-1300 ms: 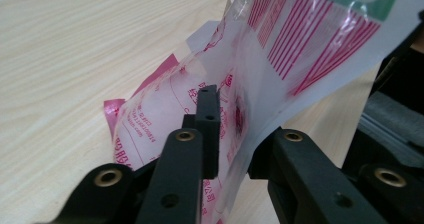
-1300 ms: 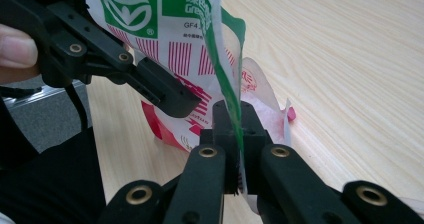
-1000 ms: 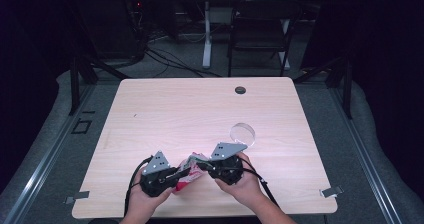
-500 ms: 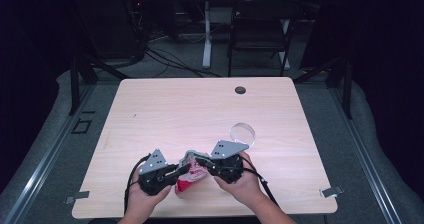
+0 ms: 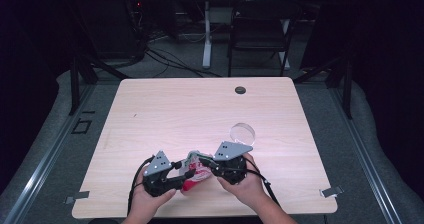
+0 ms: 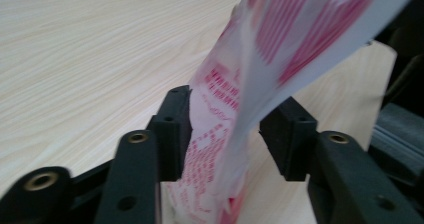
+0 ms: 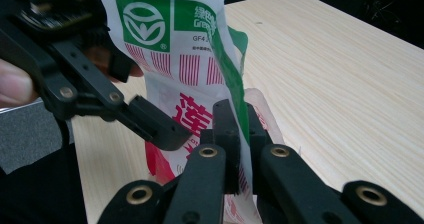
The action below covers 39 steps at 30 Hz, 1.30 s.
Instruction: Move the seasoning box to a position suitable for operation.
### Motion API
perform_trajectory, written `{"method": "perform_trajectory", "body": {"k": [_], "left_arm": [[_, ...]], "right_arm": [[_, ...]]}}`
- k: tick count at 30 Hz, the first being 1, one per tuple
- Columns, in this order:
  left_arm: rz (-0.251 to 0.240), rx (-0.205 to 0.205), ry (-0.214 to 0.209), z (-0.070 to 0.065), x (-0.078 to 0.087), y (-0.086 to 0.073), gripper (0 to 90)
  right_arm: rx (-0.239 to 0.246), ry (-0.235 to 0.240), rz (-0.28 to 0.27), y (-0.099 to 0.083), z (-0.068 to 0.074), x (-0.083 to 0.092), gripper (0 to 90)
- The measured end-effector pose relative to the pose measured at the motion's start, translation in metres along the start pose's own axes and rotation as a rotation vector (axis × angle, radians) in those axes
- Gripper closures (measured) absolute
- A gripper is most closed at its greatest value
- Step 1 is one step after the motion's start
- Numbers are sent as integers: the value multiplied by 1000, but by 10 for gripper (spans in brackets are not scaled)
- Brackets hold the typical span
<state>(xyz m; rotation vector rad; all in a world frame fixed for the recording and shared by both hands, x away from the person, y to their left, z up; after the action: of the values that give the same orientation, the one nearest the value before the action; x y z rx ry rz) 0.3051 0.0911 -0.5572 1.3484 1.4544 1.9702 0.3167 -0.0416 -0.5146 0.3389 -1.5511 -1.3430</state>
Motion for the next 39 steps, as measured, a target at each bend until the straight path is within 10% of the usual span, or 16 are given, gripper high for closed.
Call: {"method": "perform_trajectory", "body": {"k": [39], "left_arm": [[162,51,28,-7,-48,-40,236]], "right_arm": [[-28,43,-35,-22,0,15,898]]}}
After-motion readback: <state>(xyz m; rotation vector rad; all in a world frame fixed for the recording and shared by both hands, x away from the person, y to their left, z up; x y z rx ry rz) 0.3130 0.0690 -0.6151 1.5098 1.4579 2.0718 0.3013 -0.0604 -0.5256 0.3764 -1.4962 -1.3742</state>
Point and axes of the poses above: each handheld gripper's, and its own axes: x roughly backward along the jaws, y roughly out of its top, z roughly to its left, the point moved 7 cm from there along -x, roughly forward along the jaws, and after that the axes turned 10 degrees about -x, right-handed, at the moved point
